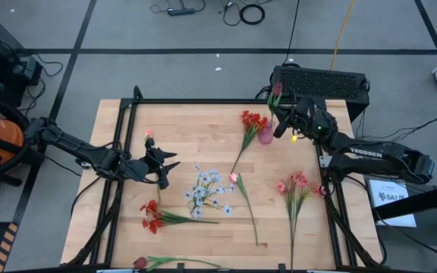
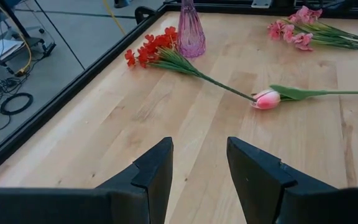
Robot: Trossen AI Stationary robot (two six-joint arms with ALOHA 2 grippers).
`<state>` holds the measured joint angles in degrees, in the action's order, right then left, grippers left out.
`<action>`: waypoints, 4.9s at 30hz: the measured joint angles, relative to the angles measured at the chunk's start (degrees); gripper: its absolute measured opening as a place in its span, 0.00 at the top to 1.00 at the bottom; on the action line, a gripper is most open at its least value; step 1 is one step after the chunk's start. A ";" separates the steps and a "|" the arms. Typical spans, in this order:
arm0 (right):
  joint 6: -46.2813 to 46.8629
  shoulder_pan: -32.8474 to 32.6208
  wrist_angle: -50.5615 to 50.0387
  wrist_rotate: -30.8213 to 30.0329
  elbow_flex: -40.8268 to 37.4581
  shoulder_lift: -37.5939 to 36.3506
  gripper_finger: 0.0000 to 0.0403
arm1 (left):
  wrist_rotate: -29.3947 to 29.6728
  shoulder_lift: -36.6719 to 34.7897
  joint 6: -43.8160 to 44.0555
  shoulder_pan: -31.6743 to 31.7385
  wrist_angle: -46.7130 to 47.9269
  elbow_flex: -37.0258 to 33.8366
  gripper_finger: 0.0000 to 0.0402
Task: Sort flowers into vase by color
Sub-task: Put the top red flower into the purple vase, then put the left pink flower into the transparent vase
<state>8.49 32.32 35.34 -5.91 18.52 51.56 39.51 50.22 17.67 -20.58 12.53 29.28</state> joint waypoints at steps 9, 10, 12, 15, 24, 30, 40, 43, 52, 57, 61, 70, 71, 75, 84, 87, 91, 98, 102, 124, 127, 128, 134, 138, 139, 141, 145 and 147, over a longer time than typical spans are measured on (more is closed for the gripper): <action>0.29 0.00 -0.04 -0.05 0.02 -0.23 0.81 | 0.00 0.00 0.01 0.00 0.00 0.00 0.60; 0.48 0.00 -0.20 -0.04 0.03 -0.23 0.79 | 0.00 0.00 0.02 0.00 0.00 0.00 0.60; 1.77 0.00 -1.97 -0.03 0.75 -0.30 0.73 | 0.00 0.00 0.02 0.00 0.00 0.00 0.60; 2.74 0.00 -7.76 0.00 3.29 -0.97 0.66 | 0.00 0.00 0.02 0.00 0.00 0.00 0.60; -2.27 -0.07 -46.18 -0.52 20.58 -2.20 0.53 | -0.04 0.00 0.02 0.00 0.00 0.00 0.60; -0.98 -0.04 -60.01 -1.73 29.38 -2.56 0.50 | -0.15 0.00 0.04 0.00 -0.02 0.00 0.60; 16.98 -0.07 -77.57 -1.66 32.54 -5.30 0.56 | -0.26 0.00 0.09 0.00 -0.02 0.00 0.60; 24.16 -0.07 -86.12 -1.58 32.54 -5.30 0.59 | -0.26 0.01 0.14 0.00 -0.02 0.00 0.60; 37.54 -0.24 -101.17 -1.56 32.54 -5.30 0.65 | 0.84 0.00 6.05 0.00 -0.02 0.00 0.60; 37.40 -0.24 -101.54 -1.56 32.54 -5.30 0.68 | 1.34 0.00 8.48 0.00 -0.14 0.00 0.60; 37.46 -0.24 -102.27 -1.26 32.54 -5.29 0.71 | 1.53 0.00 14.69 0.00 -0.11 0.00 0.60; 42.06 -0.24 -107.27 0.21 32.52 -5.28 0.76 | 1.50 0.00 28.42 0.00 0.00 0.00 0.60; 42.36 -0.24 -107.25 0.21 32.52 -5.28 0.76 | 1.48 0.00 29.52 0.00 0.02 0.00 0.60; 42.98 -0.24 -107.24 0.22 32.52 -5.28 0.77 | 1.51 0.00 32.71 0.10 0.02 0.00 0.60; 43.44 -0.24 -107.20 0.17 32.47 -5.28 0.77 | -3.76 0.00 53.50 7.25 11.93 1.22 0.60; 43.37 -0.24 -106.90 -0.07 32.46 -5.27 0.77 | -8.16 0.00 57.04 11.37 21.23 3.85 0.60; 42.93 -0.24 -105.88 -0.35 32.46 -5.24 0.77 | -12.54 0.00 57.53 17.78 31.84 7.66 0.60; 42.89 -0.24 -104.22 -2.01 32.46 -4.36 0.77 | -23.87 0.55 56.54 31.31 43.72 8.94 0.60; 42.48 -0.24 -103.65 -2.05 32.46 -3.11 0.77 | -27.88 2.80 51.71 37.28 45.67 8.95 0.60; 42.81 -1.91 -102.99 0.46 32.46 0.20 0.77 | -37.95 25.37 44.45 48.60 37.72 7.45 0.60; 45.30 -4.17 -103.05 0.48 32.46 0.20 0.77 | -38.25 26.94 43.21 48.65 37.66 7.45 0.60; 46.10 -5.13 -103.05 0.50 32.46 0.20 0.77 | -38.25 27.37 43.17 48.65 37.66 7.45 0.60; 51.46 -12.68 -102.89 0.37 32.46 0.20 0.77 | -38.04 28.35 42.78 48.74 36.11 5.90 0.60; 54.51 -17.96 -102.87 0.32 32.46 0.20 0.77 | -38.09 28.04 41.94 48.74 32.41 3.54 0.60; 54.83 -19.27 -102.85 0.32 32.46 0.20 0.77 | -38.12 28.04 41.94 48.74 32.10 3.24 0.60; 54.95 -22.01 -102.81 0.32 32.46 0.20 0.77 | -38.12 28.09 41.75 48.74 32.02 3.20 0.60; 53.75 -27.51 -102.78 0.32 32.46 0.20 0.77 | -37.96 28.09 39.56 48.78 31.77 3.17 0.61; 51.52 -29.75 -102.85 0.37 32.46 0.20 0.77 | -37.94 28.11 38.45 48.78 31.55 3.15 0.64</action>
<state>60.01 2.56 -67.50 -5.54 50.98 51.77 1.56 78.32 56.12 28.21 44.08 32.42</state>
